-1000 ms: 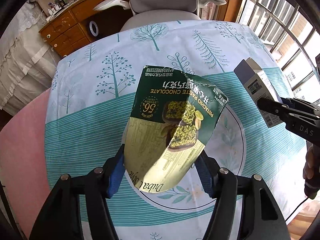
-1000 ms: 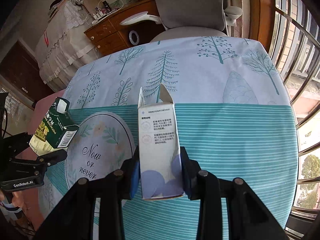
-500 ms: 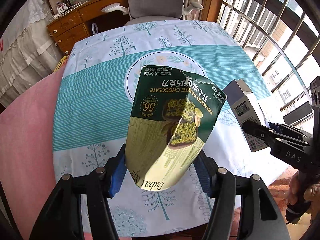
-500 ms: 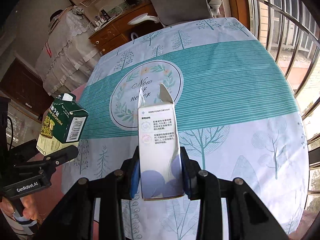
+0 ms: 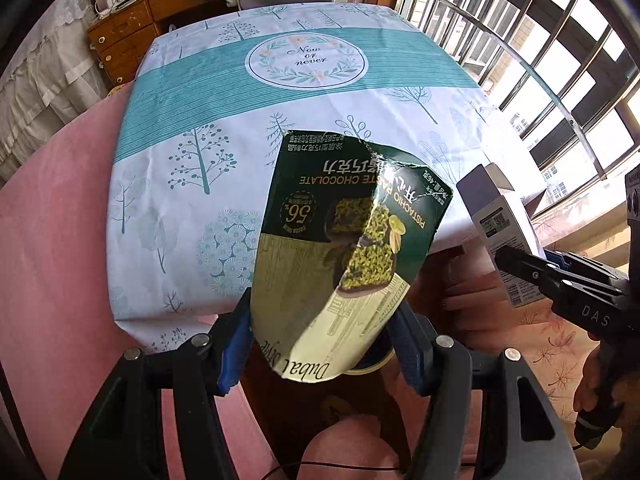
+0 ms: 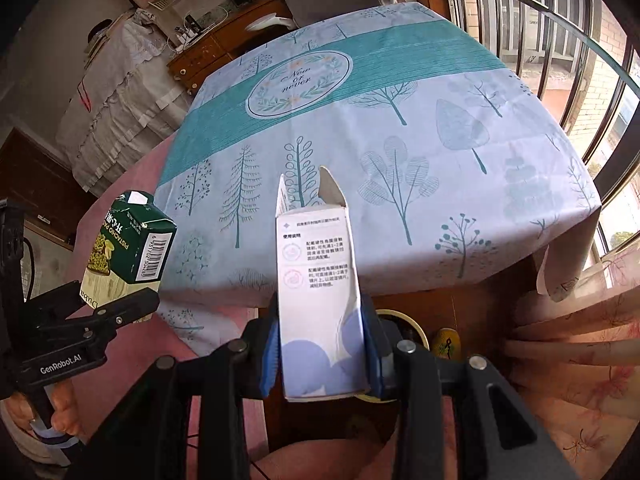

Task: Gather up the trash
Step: 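Lift both held items and carry them toward the blue bin, then lower both items into the blue bin and open both tools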

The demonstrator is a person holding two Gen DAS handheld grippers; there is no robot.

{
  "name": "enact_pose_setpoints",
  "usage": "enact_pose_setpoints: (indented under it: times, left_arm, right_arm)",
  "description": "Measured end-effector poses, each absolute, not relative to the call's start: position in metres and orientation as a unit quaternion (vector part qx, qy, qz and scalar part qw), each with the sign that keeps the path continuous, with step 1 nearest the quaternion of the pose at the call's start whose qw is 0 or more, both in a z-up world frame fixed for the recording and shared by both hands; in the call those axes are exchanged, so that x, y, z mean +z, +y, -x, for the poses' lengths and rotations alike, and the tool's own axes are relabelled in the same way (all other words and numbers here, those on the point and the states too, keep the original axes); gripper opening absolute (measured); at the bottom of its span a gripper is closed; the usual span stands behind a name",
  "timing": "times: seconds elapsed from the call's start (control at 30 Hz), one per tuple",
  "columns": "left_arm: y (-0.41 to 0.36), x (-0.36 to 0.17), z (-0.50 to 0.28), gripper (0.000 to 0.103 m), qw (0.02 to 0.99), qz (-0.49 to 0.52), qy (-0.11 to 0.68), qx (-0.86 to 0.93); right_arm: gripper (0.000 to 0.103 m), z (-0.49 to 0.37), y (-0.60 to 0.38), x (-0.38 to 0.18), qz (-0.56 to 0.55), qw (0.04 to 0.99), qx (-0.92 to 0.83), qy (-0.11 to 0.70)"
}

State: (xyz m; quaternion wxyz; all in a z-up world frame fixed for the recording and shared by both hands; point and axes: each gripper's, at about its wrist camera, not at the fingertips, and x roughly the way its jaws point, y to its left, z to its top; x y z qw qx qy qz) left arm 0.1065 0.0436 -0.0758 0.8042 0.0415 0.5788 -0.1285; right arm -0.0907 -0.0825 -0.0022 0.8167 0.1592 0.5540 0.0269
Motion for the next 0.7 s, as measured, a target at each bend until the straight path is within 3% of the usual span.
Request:
enact_pose_setpoints:
  times: [0.27,0.7]
  left_arm:
    - [0.026,-0.117,-0.049,0.061,0.774,-0.047,0.614,-0.145]
    - [-0.010,-0.291,-0.022,0.063,0.709,-0.019,0.695,-0.118]
  right_arm:
    - [0.035,0.133,-0.066,-0.052,-0.162,0.781,0.029,0.603]
    - [0.036,0.152,-0.077,-0.232,-0.164,0.711,0.008,0.683]
